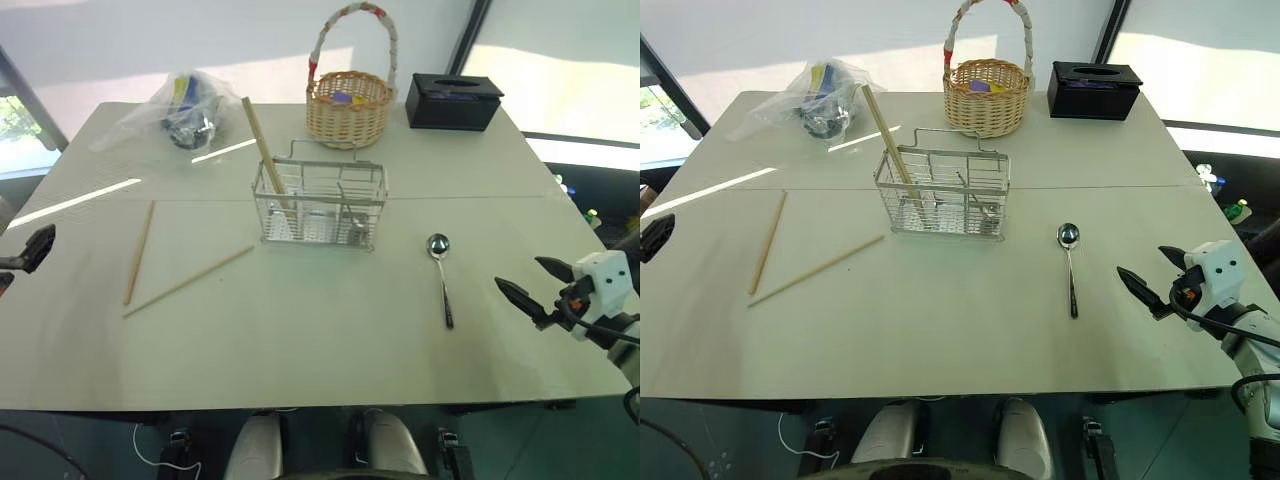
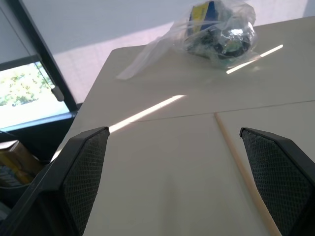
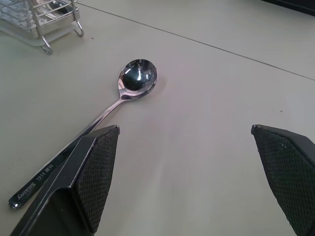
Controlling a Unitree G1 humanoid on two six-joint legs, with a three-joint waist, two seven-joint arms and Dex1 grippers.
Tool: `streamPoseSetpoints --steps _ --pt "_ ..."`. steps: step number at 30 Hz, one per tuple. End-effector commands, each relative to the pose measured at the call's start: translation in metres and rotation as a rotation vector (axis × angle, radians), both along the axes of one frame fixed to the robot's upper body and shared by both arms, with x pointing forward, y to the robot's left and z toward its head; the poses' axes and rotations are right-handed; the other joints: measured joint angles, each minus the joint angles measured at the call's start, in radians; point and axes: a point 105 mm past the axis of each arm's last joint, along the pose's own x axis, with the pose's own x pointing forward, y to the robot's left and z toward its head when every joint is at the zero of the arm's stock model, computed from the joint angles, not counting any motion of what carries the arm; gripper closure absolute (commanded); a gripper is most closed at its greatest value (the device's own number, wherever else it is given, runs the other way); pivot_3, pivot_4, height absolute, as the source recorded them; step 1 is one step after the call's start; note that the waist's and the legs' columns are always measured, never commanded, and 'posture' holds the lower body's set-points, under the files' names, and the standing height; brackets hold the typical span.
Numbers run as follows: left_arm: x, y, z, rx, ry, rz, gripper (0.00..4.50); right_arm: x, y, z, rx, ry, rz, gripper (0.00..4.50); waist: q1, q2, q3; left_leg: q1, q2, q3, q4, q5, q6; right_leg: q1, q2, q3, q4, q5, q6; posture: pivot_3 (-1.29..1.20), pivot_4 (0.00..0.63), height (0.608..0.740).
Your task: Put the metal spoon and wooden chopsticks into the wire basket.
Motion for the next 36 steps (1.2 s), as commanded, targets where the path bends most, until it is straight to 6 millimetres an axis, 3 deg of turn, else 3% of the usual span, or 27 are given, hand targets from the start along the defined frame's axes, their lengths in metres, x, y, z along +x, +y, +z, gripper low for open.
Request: streamPoseSetpoints --steps 1,25,29,36 --pt "0.001 -0.001 0.016 0.061 -0.031 -0.005 0.0 0.001 -0.002 0.013 -0.018 -0.055 -0.002 0.06 0.0 0.0 0.0 0.0 0.0 0.0 0.0 0.0 0.0 0.0 0.0 0.0 0.0 0.0 0.0 0.0 0.15 0.712" --pt "0.005 -0.007 0.017 0.046 -0.029 -0.032 0.0 0.006 -0.001 0.023 -0.046 -0.071 0.013 0.06 0.0 0.0 0.0 0.001 0.0 0.0 0.0 0.0 0.0 0.0 0.0 0.0 0.001 0.0 0.0 0.0 0.15 0.712" --pt "0.013 -0.028 0.035 0.027 -0.048 -0.133 0.0 0.012 0.004 0.039 -0.059 -0.088 0.03 0.06 0.0 0.0 0.0 0.001 0.0 0.0 0.0 0.0 0.0 0.0 0.0 0.0 0.001 0.0 0.0 0.0 0.15 0.712" --pt "0.038 -0.102 0.073 0.007 -0.032 -0.494 0.0 0.028 0.022 0.059 -0.111 -0.004 0.037 0.06 0.0 -0.001 0.001 0.001 0.0 0.0 0.0 0.0 0.0 -0.001 0.0 0.0 0.002 0.0 0.0 0.0 0.15 0.712"
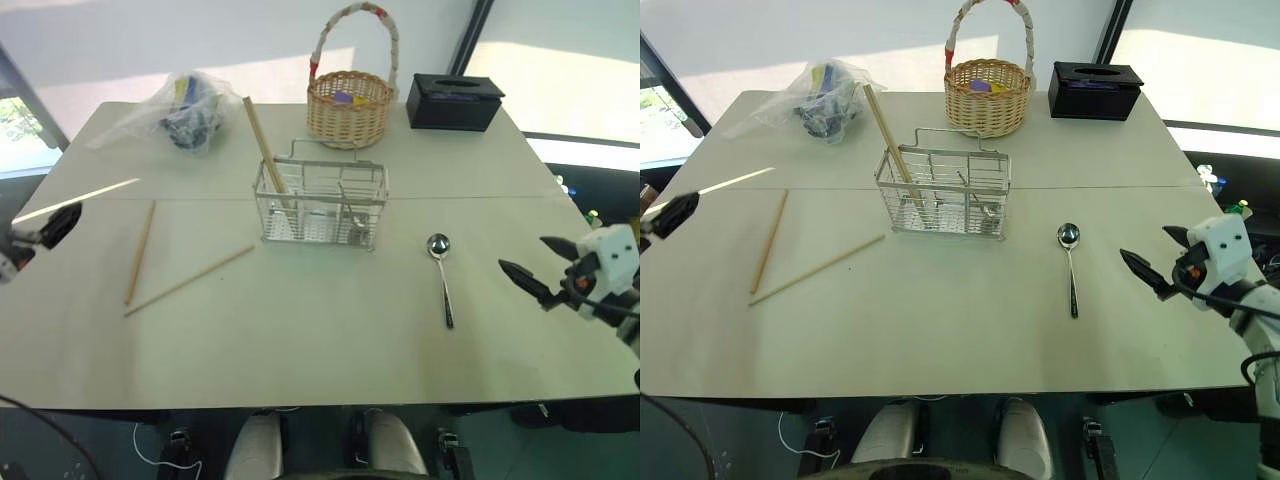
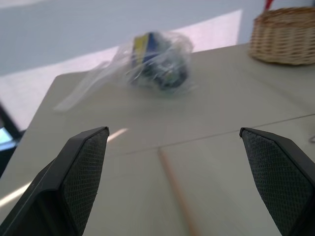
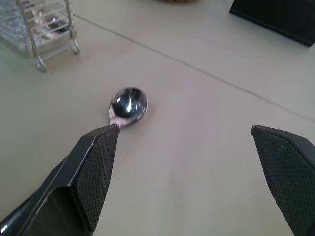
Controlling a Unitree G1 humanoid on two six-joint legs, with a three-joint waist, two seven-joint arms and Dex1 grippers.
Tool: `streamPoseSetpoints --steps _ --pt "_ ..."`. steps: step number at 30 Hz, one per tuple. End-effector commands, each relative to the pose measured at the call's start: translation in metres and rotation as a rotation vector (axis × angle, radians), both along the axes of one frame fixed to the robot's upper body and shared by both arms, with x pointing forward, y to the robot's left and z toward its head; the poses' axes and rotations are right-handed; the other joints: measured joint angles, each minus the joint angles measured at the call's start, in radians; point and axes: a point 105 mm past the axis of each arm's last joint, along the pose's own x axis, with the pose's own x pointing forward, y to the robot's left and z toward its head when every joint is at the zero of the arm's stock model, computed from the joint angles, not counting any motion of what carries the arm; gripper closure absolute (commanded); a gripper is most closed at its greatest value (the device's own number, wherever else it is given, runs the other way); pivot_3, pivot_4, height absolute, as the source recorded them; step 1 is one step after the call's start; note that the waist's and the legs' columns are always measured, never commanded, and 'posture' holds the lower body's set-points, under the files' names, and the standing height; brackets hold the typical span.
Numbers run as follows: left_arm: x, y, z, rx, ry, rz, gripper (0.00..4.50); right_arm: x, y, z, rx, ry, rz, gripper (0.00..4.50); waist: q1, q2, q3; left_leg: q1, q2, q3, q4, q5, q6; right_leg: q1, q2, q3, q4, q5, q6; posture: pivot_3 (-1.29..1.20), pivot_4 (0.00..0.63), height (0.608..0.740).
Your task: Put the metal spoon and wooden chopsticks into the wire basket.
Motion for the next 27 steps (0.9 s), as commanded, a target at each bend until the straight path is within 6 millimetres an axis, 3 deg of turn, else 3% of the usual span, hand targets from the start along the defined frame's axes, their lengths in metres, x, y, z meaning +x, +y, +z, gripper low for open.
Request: streamPoseSetpoints --steps 1,5,9,17,27 --pt "0.008 -0.051 0.016 0.057 0.022 -0.249 0.0 0.008 0.017 0.01 -0.03 0.034 0.025 0.06 -0.001 0.0 0.0 0.0 0.0 0.0 -0.001 0.0 0.0 0.001 0.0 0.0 0.0 0.0 0.0 0.0 0.15 0.712" --pt "-0.004 -0.119 0.01 0.176 0.141 -0.633 0.0 0.02 0.04 0.01 0.049 0.111 -0.022 0.06 -0.002 0.0 0.001 -0.002 0.0 0.001 0.0 0.0 0.0 -0.001 0.0 0.0 0.002 0.0 0.0 0.0 0.15 0.712" --pt "-0.023 -0.15 0.007 0.225 0.23 -0.887 0.0 0.023 0.065 -0.005 0.106 0.23 -0.082 0.06 -0.006 -0.001 0.001 -0.004 0.0 0.001 -0.001 0.0 0.0 -0.004 0.001 0.001 0.003 0.0 0.0 0.0 0.15 0.712" --pt "-0.013 -0.166 0.006 0.295 0.237 -0.981 0.0 0.021 0.076 -0.042 0.132 0.428 -0.183 0.06 0.0 -0.001 0.001 -0.01 -0.002 -0.002 0.002 0.001 0.001 -0.006 0.001 0.001 0.003 0.0 -0.001 0.0 0.15 0.712" --pt "-0.016 -0.172 0.011 0.292 0.234 -1.01 0.0 0.025 0.087 -0.065 0.186 0.514 -0.192 0.06 -0.004 -0.002 0.001 -0.011 -0.001 -0.004 0.004 0.001 0.001 -0.007 0.002 0.001 0.005 0.002 0.003 0.0 0.15 0.712"
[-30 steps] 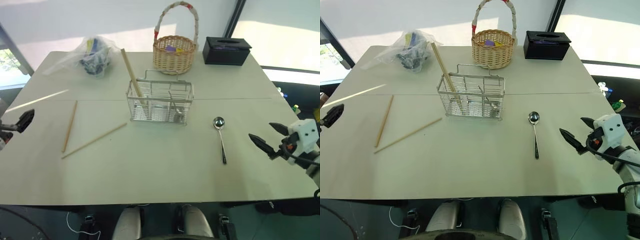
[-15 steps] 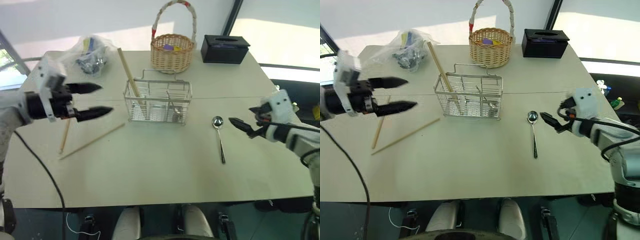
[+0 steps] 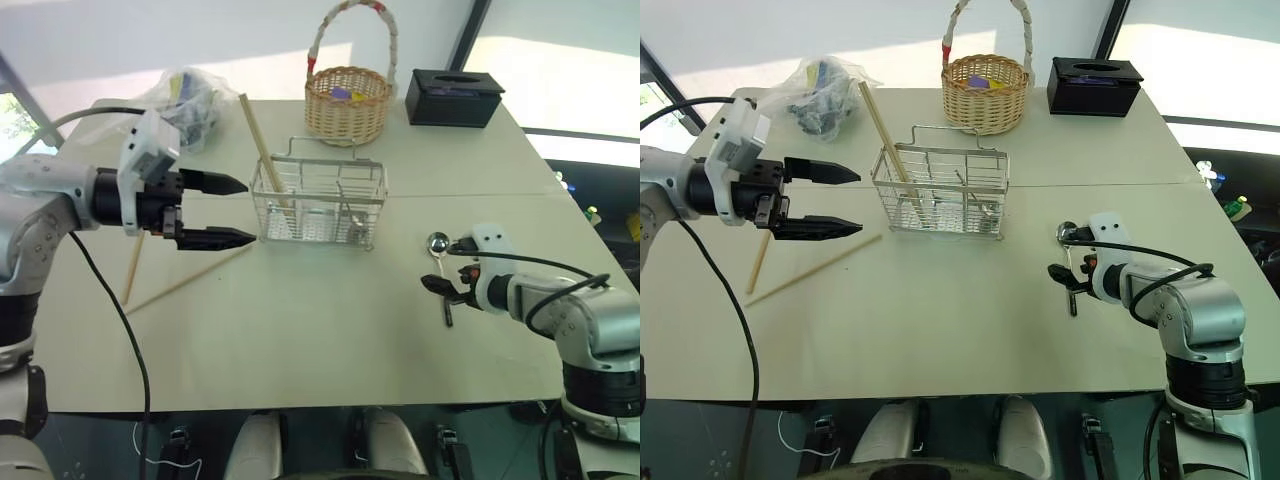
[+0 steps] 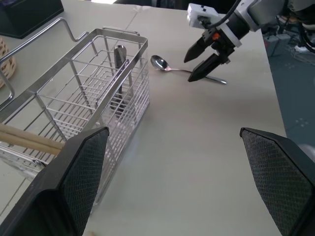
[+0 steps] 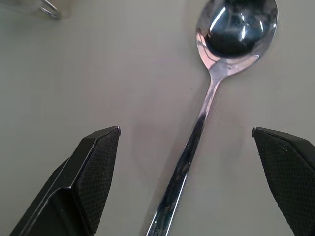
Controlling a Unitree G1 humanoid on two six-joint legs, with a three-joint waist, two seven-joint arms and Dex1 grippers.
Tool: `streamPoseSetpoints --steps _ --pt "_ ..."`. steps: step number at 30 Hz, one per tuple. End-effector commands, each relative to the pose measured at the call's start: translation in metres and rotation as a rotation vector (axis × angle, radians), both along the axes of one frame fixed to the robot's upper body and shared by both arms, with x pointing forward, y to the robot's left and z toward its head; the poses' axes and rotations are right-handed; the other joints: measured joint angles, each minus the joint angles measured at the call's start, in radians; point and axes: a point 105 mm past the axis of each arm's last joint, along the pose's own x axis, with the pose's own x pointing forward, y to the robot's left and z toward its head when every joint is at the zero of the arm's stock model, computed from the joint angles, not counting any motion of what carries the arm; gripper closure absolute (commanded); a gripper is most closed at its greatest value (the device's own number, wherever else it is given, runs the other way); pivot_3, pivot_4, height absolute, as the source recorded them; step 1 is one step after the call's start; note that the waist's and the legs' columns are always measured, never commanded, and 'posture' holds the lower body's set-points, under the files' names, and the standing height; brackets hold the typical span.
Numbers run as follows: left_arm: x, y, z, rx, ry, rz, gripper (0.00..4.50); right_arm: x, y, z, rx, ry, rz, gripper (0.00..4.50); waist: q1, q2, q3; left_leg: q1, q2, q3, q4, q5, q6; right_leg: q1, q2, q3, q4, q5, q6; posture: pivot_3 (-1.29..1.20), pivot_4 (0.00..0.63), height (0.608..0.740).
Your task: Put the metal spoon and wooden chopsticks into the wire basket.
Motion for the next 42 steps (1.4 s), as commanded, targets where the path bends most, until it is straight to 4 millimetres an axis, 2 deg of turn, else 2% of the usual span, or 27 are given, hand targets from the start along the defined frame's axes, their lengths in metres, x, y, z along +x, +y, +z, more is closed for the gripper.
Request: streamPoseSetpoints --steps 1,4,7,14,20,23,27,31,32,35,37,39,40,42 --pt "-0.007 -0.003 0.011 0.008 -0.035 -0.025 0.0 0.008 0.007 0.006 0.01 -0.034 0.013 0.06 -0.001 0.0 0.0 0.0 0.0 0.0 0.0 0.0 0.0 0.0 0.0 0.0 0.0 0.0 0.0 0.0 0.15 0.712" --pt "-0.009 -0.002 0.009 0.018 -0.032 -0.027 0.0 0.014 0.008 0.003 0.021 -0.032 -0.005 0.06 -0.001 0.0 0.0 0.0 0.0 0.0 0.0 0.0 0.0 0.0 0.0 0.0 0.0 0.0 0.0 0.0 0.15 0.712" --pt "-0.009 -0.002 0.01 0.014 -0.031 -0.023 0.0 0.022 0.009 -0.003 0.028 -0.032 -0.031 0.82 -0.002 -0.001 -0.001 0.0 0.0 0.0 0.0 0.0 0.0 0.0 0.0 0.0 0.0 0.0 0.0 0.0 0.15 0.712" --pt "-0.009 -0.004 0.015 0.001 -0.04 -0.015 0.0 0.026 0.007 -0.014 0.084 0.001 -0.091 4.44 -0.014 -0.003 -0.002 0.001 0.0 -0.001 0.001 0.0 0.0 0.001 0.001 0.0 0.001 0.0 0.0 0.0 0.15 0.712" --pt "-0.008 -0.003 0.019 -0.006 -0.049 -0.008 0.0 0.027 0.006 -0.015 0.081 0.0 -0.095 4.44 -0.022 -0.003 -0.002 0.001 0.0 -0.002 0.001 0.0 0.0 0.001 0.001 0.0 0.001 0.0 0.0 0.0 0.15 0.712" --pt "-0.006 -0.002 0.019 -0.006 -0.055 -0.002 0.0 0.031 0.001 -0.007 0.061 -0.053 -0.093 4.44 -0.022 -0.003 -0.002 0.001 0.0 -0.002 0.001 0.0 0.0 0.001 0.001 0.0 0.001 0.0 0.001 0.0 0.15 0.712" --pt "-0.004 -0.001 0.019 -0.009 -0.066 0.011 0.0 0.043 -0.012 0.035 0.035 -0.271 -0.096 4.44 -0.021 -0.001 0.0 0.001 0.0 -0.001 0.001 0.0 0.0 0.001 0.0 0.0 0.001 0.0 0.001 0.0 0.15 0.712" --pt "0.002 0.001 0.024 -0.042 -0.098 0.047 0.0 0.056 -0.006 0.136 0.168 -0.69 -0.062 4.44 -0.023 0.004 0.004 0.0 0.0 -0.001 0.001 0.0 0.0 0.0 0.0 0.0 0.001 0.0 0.001 0.0 0.15 0.712" --pt "0.004 0.002 0.025 -0.049 -0.105 0.056 0.0 0.057 -0.003 0.151 0.201 -0.744 -0.053 4.44 -0.025 0.004 0.005 0.0 0.0 0.0 0.001 0.0 0.0 0.0 0.0 0.001 0.001 0.001 0.001 0.0 0.15 0.712" --pt "0.013 0.003 0.03 -0.08 -0.134 0.098 0.0 0.055 0.027 0.199 0.322 -0.912 0.038 4.44 -0.025 0.003 0.004 0.001 0.001 -0.002 0.0 0.0 0.0 0.0 0.002 0.001 0.002 0.001 0.001 0.0 0.15 0.712" --pt "0.017 0.003 0.032 -0.095 -0.14 0.11 0.0 0.056 0.046 0.219 0.4 -0.975 0.08 4.44 -0.025 0.001 0.003 0.003 0.001 -0.002 -0.003 0.0 0.0 0.001 0.002 0.001 0.003 0.001 0.001 0.0 0.15 0.712" --pt "0.018 0.001 0.033 -0.103 -0.15 0.111 0.0 0.056 0.074 0.239 0.502 -1.031 0.148 4.44 -0.025 0.002 0.004 0.005 0.001 -0.002 -0.004 0.0 0.0 0.001 0.002 0.001 0.003 0.001 0.001 0.0 0.15 0.712" --pt "0.019 0.001 0.033 -0.104 -0.155 0.111 0.0 0.055 0.085 0.246 0.538 -1.047 0.172 4.44 -0.025 0.002 0.004 0.004 0.001 -0.002 -0.004 0.0 0.0 0.001 0.002 0.001 0.003 0.001 0.001 0.0 0.15 0.712" --pt "0.02 0.0 0.034 -0.107 -0.164 0.112 0.0 0.062 0.113 0.243 0.578 -1.037 0.225 4.44 -0.026 0.002 0.004 0.003 0.0 -0.001 -0.004 0.0 0.0 0.0 0.002 0.001 0.005 0.001 0.001 0.0 0.15 0.712"
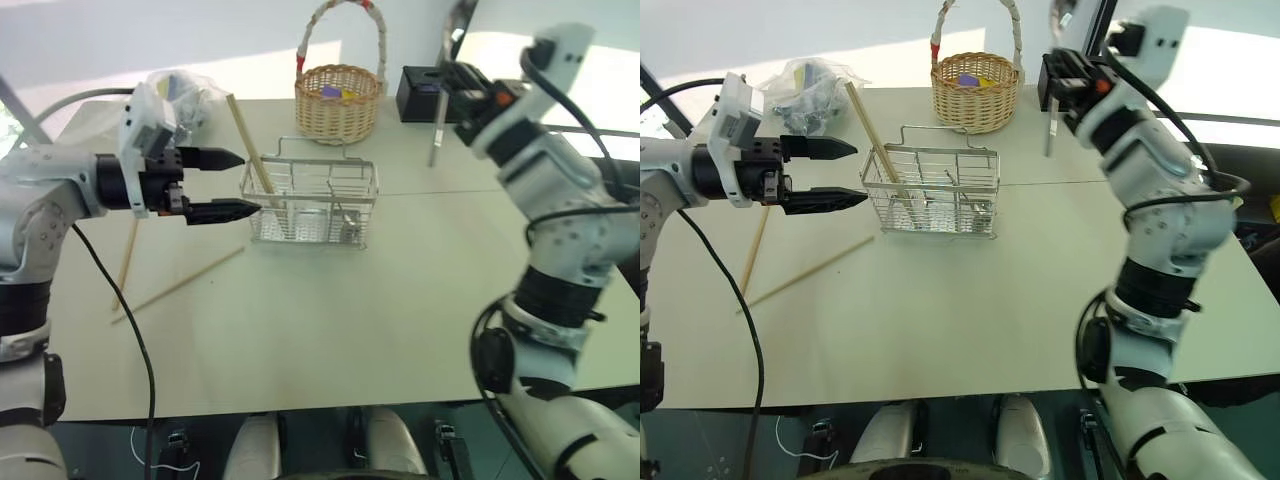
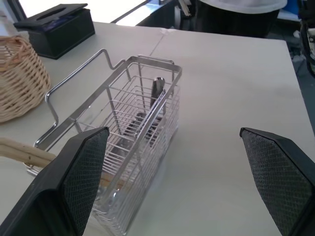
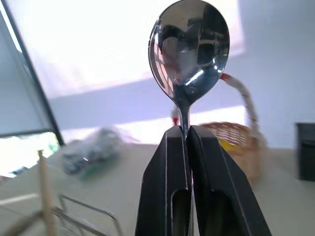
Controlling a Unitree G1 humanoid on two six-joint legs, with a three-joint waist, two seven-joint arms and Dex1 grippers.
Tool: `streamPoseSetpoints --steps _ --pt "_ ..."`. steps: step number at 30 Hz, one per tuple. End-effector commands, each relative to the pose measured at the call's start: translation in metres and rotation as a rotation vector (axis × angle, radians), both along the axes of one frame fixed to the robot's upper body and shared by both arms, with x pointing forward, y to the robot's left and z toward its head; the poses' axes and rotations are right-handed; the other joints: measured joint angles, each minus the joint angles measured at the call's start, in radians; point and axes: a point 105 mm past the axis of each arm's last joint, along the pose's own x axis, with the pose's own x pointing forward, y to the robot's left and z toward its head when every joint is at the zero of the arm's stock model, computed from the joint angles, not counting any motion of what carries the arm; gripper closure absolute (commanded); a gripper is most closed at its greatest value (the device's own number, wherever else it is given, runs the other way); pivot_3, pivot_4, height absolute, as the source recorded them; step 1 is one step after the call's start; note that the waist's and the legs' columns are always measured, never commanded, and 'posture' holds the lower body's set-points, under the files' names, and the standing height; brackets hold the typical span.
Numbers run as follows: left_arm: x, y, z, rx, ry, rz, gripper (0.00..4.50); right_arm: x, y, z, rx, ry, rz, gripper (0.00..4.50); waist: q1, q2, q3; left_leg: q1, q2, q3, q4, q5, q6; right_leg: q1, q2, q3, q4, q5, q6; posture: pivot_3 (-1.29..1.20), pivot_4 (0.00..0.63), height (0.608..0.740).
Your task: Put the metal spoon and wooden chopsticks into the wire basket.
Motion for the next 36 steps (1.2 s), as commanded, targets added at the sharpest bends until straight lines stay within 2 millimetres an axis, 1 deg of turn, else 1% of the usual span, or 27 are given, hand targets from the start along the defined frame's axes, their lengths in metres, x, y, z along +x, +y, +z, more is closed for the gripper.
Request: streamPoseSetpoints --steps 1,3,7,9,12,15,18,21,23,25,27,29,31,32,34,36 --pt "-0.001 0.0 0.019 -0.011 -0.09 0.005 0.0 -0.001 0.035 0.015 0.016 -0.087 0.078 4.44 0.0 0.0 0.0 0.0 0.0 0.0 0.0 0.0 0.0 0.0 0.0 0.0 0.0 0.0 0.0 0.0 0.15 0.712" --pt "-0.001 0.0 0.022 -0.016 -0.095 0.01 0.0 0.004 0.046 0.007 0.0 -0.095 0.093 4.44 0.004 -0.001 0.0 -0.001 0.0 0.001 0.0 0.0 0.0 0.0 -0.001 0.0 0.0 0.0 0.0 0.0 0.15 0.712" --pt "-0.004 0.004 0.027 -0.024 -0.107 0.03 0.0 0.019 0.059 -0.021 -0.009 -0.056 0.102 4.44 0.004 -0.002 -0.001 -0.003 -0.001 0.0 0.001 0.0 0.0 0.0 -0.001 0.0 -0.001 0.0 0.0 0.0 0.15 0.712" --pt "-0.004 0.005 0.029 -0.029 -0.11 0.041 0.0 0.024 0.06 -0.035 -0.023 -0.045 0.094 4.44 0.002 -0.002 -0.001 -0.003 -0.001 0.0 0.001 0.0 0.0 0.0 -0.001 0.0 -0.001 0.0 0.0 0.0 0.15 0.712" --pt "-0.005 0.007 0.032 -0.038 -0.115 0.055 0.0 0.031 0.055 -0.053 -0.033 -0.024 0.059 4.44 0.001 -0.001 0.0 -0.003 -0.001 -0.001 0.001 0.0 0.0 0.0 -0.001 0.0 -0.001 0.0 0.0 0.0 0.15 0.712" --pt "-0.006 0.009 0.034 -0.045 -0.114 0.068 0.0 0.035 0.052 -0.067 -0.033 -0.002 0.035 4.44 -0.002 -0.001 0.0 -0.002 -0.001 -0.001 0.0 0.001 -0.002 0.0 -0.001 0.0 -0.001 0.0 0.0 0.0 0.15 0.712" --pt "-0.007 0.01 0.035 -0.046 -0.113 0.078 0.0 0.038 0.05 -0.074 -0.035 0.016 0.015 3.44 -0.003 -0.001 0.0 -0.002 -0.001 -0.001 0.0 0.001 -0.002 0.0 -0.001 0.0 0.0 0.0 0.0 0.0 0.15 0.712" --pt "-0.005 0.011 0.034 -0.047 -0.112 0.085 0.0 0.038 0.046 -0.073 -0.028 0.017 -0.009 1.96 -0.002 -0.001 0.0 -0.001 -0.001 -0.001 0.0 0.002 -0.004 0.0 -0.001 0.0 0.001 0.0 0.0 0.0 0.15 0.712" --pt "-0.004 0.011 0.034 -0.048 -0.112 0.089 0.0 0.039 0.042 -0.071 -0.026 0.013 -0.026 0.9 -0.002 -0.001 0.0 -0.001 -0.001 -0.001 0.0 0.002 -0.004 0.0 -0.001 0.0 0.001 0.0 0.0 0.0 0.15 0.712" --pt "-0.002 0.011 0.034 -0.051 -0.114 0.092 0.0 0.04 0.038 -0.067 -0.017 0.012 -0.037 0.06 -0.002 -0.001 0.0 -0.001 -0.001 -0.002 0.0 0.003 -0.006 0.0 -0.001 0.0 0.001 0.0 0.0 0.0 0.15 0.712" --pt "0.0 0.011 0.035 -0.054 -0.116 0.095 0.0 0.04 0.032 -0.062 -0.015 0.001 -0.051 0.06 0.0 -0.001 0.0 -0.001 -0.001 -0.002 0.0 0.004 -0.006 0.0 -0.001 0.0 0.002 0.0 0.0 0.0 0.15 0.712" --pt "0.001 0.011 0.036 -0.058 -0.12 0.101 0.0 0.037 0.021 -0.042 -0.026 -0.053 -0.072 0.06 0.002 -0.001 0.0 -0.001 -0.001 -0.002 0.0 0.004 -0.006 0.0 -0.001 0.0 0.002 0.0 0.0 0.0 0.15 0.712" --pt "0.002 0.014 0.038 -0.065 -0.127 0.118 0.0 0.032 0.005 -0.014 -0.006 -0.115 -0.087 0.06 0.002 -0.001 0.0 -0.001 -0.001 -0.002 0.001 0.004 -0.007 0.0 -0.001 0.0 0.002 0.0 0.0 0.0 0.15 0.712" --pt "0.003 0.017 0.039 -0.073 -0.13 0.138 0.0 0.026 -0.002 0.007 -0.008 -0.169 -0.071 0.06 0.002 0.0 0.001 -0.001 -0.001 -0.002 0.001 0.004 -0.007 0.0 -0.001 0.0 0.002 0.0 0.0 0.0 0.15 0.712" --pt "0.005 0.023 0.042 -0.09 -0.135 0.17 0.0 0.012 -0.01 0.035 -0.035 -0.247 -0.027 0.06 0.002 0.0 0.001 -0.001 -0.001 -0.002 0.0 0.004 -0.007 0.0 -0.001 0.0 0.002 0.0 0.0 0.0 0.15 0.712" --pt "0.005 0.027 0.045 -0.105 -0.138 0.195 0.0 0.001 -0.012 0.05 -0.069 -0.286 0.03 0.06 0.001 -0.001 0.001 -0.001 -0.001 -0.002 -0.001 0.004 -0.006 0.0 -0.001 0.0 0.002 0.0 0.0 0.0 0.15 0.712"
